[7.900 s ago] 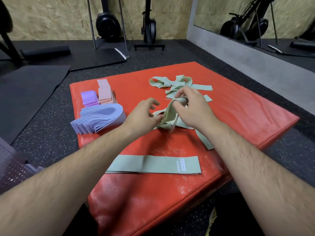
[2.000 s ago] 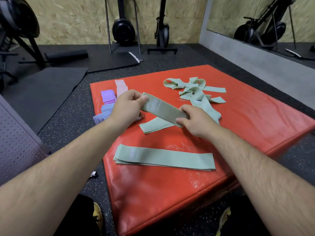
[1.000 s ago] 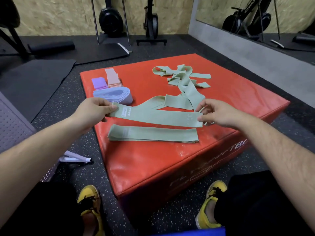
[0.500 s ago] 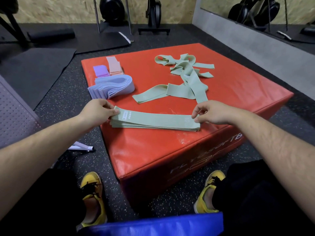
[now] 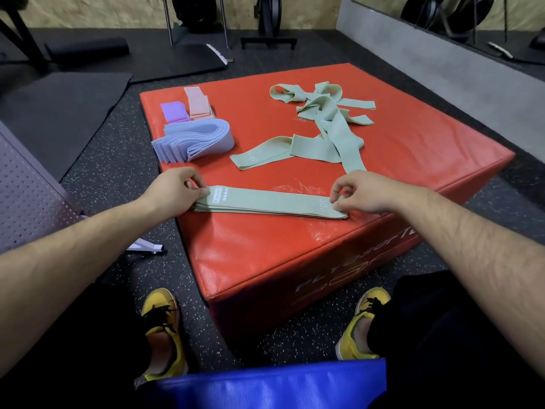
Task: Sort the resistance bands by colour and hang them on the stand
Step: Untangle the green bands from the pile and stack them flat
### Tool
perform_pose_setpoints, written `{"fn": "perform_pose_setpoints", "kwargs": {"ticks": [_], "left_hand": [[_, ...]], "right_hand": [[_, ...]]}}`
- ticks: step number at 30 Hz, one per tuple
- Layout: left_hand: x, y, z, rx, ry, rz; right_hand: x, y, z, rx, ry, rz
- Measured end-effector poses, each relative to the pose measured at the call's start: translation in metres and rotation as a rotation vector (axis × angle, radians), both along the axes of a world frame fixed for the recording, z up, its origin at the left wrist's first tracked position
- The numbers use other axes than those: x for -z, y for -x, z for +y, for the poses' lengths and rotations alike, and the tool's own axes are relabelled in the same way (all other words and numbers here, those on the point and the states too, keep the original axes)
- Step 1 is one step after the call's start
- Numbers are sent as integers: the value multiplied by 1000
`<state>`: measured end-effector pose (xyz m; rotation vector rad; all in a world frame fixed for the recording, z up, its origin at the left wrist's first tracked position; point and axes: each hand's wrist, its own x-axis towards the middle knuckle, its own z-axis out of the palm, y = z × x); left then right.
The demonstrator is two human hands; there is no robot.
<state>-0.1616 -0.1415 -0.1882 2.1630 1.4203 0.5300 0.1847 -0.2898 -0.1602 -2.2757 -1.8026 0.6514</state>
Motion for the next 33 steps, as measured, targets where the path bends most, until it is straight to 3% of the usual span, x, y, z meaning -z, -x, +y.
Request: {"fn": "perform_pose_setpoints", "kwargs": {"ticks": [4,14,18,24,33], "left_hand": [[-10,-4,-1,45,-93,66],[-29,-61,15,149,-177,-13],[-23,-92,36,244,-219,125],[-15,-116,57,331,-116,425],[-18,-115,66,430,-114,474]], "right_hand": [[-5,1,3,-37,-29,-64],[-10,41,68,-64,-212,-72],[-3,49,101,-69,-161,-135],[8,59,134,-123,-135,-132],[11,55,147,-151,-115,-117]]}}
